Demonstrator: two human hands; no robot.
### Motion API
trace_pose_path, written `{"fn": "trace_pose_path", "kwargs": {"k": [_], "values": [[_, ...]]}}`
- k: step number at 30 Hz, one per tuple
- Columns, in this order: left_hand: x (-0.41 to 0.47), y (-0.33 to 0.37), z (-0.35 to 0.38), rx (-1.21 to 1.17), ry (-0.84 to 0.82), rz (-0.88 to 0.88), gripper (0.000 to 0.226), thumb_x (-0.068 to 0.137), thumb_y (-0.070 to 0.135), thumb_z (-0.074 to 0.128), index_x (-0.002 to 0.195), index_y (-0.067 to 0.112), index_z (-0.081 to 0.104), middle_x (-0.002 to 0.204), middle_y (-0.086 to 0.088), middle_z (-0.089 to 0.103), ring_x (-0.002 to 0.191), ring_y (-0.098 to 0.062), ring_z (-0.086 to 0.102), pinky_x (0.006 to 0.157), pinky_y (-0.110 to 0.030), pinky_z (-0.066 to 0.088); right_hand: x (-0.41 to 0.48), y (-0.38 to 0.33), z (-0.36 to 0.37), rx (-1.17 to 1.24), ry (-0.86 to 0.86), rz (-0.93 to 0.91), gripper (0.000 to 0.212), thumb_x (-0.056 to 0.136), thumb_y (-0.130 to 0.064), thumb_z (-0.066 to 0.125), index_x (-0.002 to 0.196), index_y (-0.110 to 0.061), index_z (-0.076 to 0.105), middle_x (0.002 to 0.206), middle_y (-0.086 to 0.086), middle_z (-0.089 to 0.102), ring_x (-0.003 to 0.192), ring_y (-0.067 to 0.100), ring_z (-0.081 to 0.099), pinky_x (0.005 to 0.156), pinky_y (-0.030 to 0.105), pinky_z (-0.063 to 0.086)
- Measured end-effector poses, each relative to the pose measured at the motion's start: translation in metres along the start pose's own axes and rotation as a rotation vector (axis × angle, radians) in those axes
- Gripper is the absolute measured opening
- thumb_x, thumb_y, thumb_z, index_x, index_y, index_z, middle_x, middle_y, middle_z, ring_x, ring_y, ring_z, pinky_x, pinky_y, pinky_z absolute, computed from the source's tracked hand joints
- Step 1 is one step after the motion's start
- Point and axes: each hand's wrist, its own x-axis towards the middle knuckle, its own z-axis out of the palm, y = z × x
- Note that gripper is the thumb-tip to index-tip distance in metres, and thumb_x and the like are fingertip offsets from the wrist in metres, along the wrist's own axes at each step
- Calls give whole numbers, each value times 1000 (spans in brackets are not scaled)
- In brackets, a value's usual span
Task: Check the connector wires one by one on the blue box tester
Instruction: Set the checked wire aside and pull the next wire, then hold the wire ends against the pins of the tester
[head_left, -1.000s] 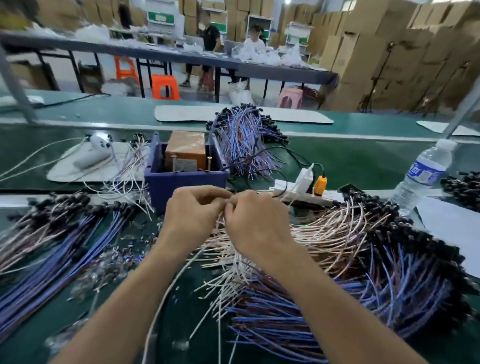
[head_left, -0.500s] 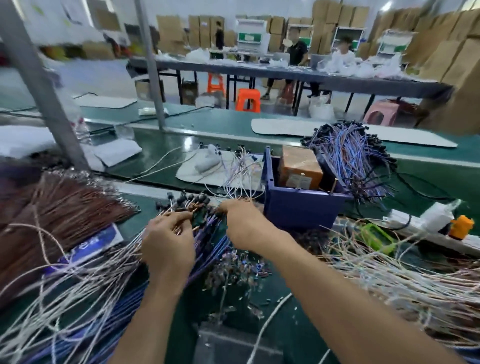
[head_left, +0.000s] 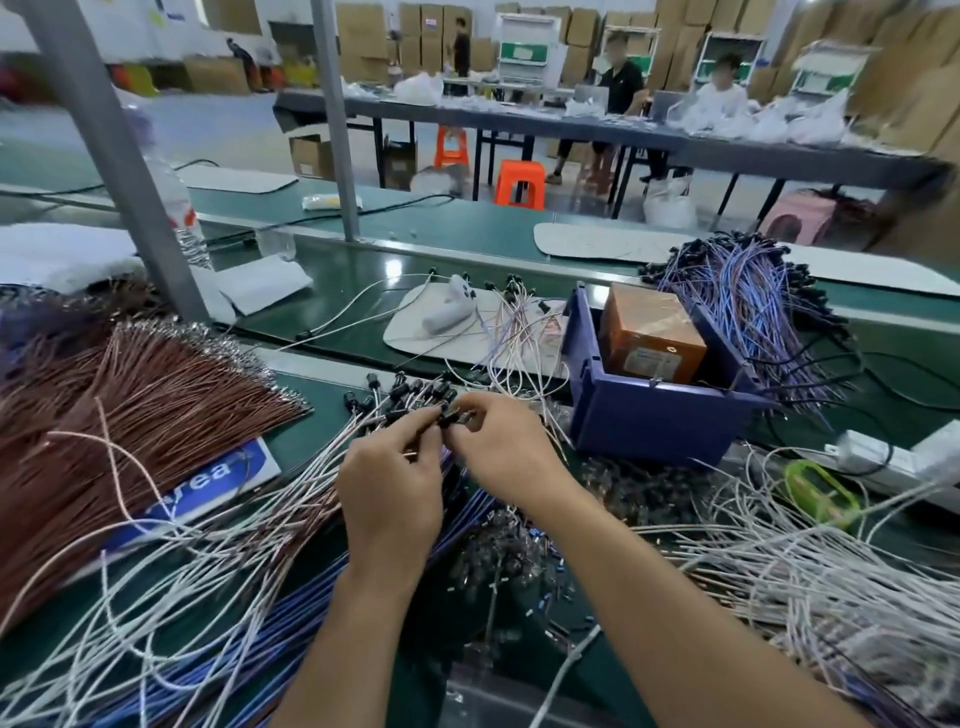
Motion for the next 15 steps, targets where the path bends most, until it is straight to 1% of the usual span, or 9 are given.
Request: {"fn": "trace_pose_path", "kwargs": {"k": [2,3,4,6,9,10,12,13,15], "values": [[-1,6,-3,-122,-21,15,22,93,21,74,111,33,80,96,11,79,87,-10,71,78,-26,56,-10,-1,-3,331,-65,89,16,91,-14,58,84,-11,72,78,13,72,60,20,58,53,30,48],[-2,10,-5,-182,-39,21,23,92,20,75,110,35,80,96,15,78,87,-4,71,79,-23,56,-17,0,-5,456,-100,112,18,92,-13,56,81,-12,71,74,10,70,58,20,57,50,27,45],[-3,14,-5,-240,-57,34,24,91,18,77,108,35,80,95,20,77,89,0,71,80,-20,56,-25,1,-9,550,-117,120,19,92,-13,56,80,-14,71,73,4,70,61,19,59,51,25,44],[-9,24,-5,-308,-89,86,30,87,11,81,105,35,81,92,31,73,95,2,70,82,-13,54,-43,3,-15,726,-76,139,20,96,-15,57,85,-16,72,79,2,73,73,17,66,58,26,51],[-22,45,-3,-356,-146,165,31,83,13,83,103,37,81,97,33,73,97,-4,69,80,-14,55,-71,8,-26,911,93,101,24,103,-20,57,96,-11,77,96,15,77,86,24,72,72,40,62],[-28,51,-3,-368,-179,208,33,82,16,84,107,38,79,97,33,73,94,-1,70,79,-13,54,-81,10,-32,961,167,74,24,101,-24,58,95,-12,78,97,17,77,87,25,73,74,40,63],[-36,58,-2,-376,-260,268,43,81,21,83,116,41,72,97,34,73,89,6,70,78,-10,52,-99,16,-49,1052,327,55,29,92,-34,59,87,-15,79,95,17,77,86,25,74,73,35,62],[-38,59,-1,-380,-316,262,42,81,19,84,114,43,73,96,33,73,86,8,70,76,-8,51,-106,20,-61,1097,393,58,31,90,-36,57,82,-15,78,96,19,76,87,26,75,74,35,61],[-39,61,0,-386,-446,201,39,82,10,85,100,45,80,85,30,75,73,11,67,66,-4,46,-116,29,-85,1249,495,64,37,96,-35,53,77,-11,72,93,22,76,87,33,76,74,42,62]]}}
